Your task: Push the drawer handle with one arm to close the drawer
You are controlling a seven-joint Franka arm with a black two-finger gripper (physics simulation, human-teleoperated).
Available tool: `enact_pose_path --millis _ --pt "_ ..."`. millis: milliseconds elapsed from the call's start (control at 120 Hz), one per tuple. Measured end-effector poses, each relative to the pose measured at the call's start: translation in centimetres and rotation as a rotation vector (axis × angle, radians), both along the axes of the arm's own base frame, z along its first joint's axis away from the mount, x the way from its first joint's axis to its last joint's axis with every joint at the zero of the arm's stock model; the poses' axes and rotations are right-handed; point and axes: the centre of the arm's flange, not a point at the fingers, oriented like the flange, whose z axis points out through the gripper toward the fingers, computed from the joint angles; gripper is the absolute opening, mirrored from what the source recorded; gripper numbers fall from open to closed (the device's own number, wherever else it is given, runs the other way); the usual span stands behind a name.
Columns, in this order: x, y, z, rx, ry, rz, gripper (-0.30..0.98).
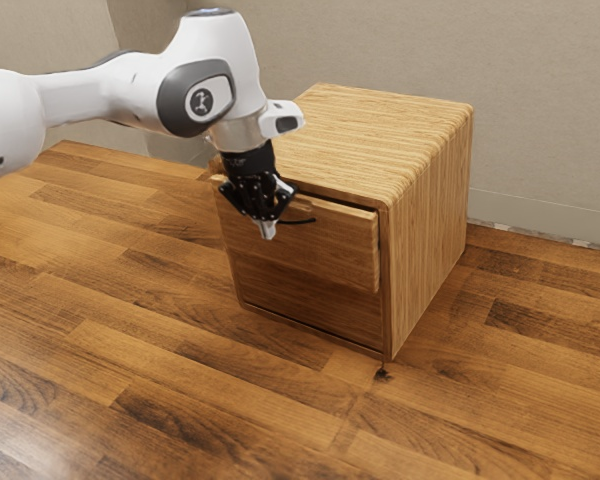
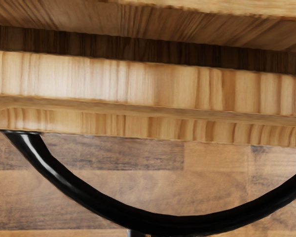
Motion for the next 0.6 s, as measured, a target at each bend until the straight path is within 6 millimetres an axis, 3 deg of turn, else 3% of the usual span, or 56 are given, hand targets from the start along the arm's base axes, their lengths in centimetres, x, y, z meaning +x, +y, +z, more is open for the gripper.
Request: enact_pose_path --millis 275,333,383,450,492,533,600 --pt "1.1 -2.0 0.9 -0.015 -0.029 -0.04 -0.1" --pt "0.5 -1.7 2.3 -0.013 -0.049 -0.037 -0.1" --pt "-2.5 -1.3 5.7 0.006 -0.09 -0.031 -0.1" --pt "-10.0 -0.5 15.2 0.047 -0.19 -0.014 -0.05" --pt "-14.5 -2.4 20.2 0.06 -0.199 -0.055 0.04" --pt "-17.6 -4.1 22.0 0.058 -0.15 -0.098 0.14" --pt "-20.1 -4.7 22.3 0.045 -0.039 -0.132 0.28"
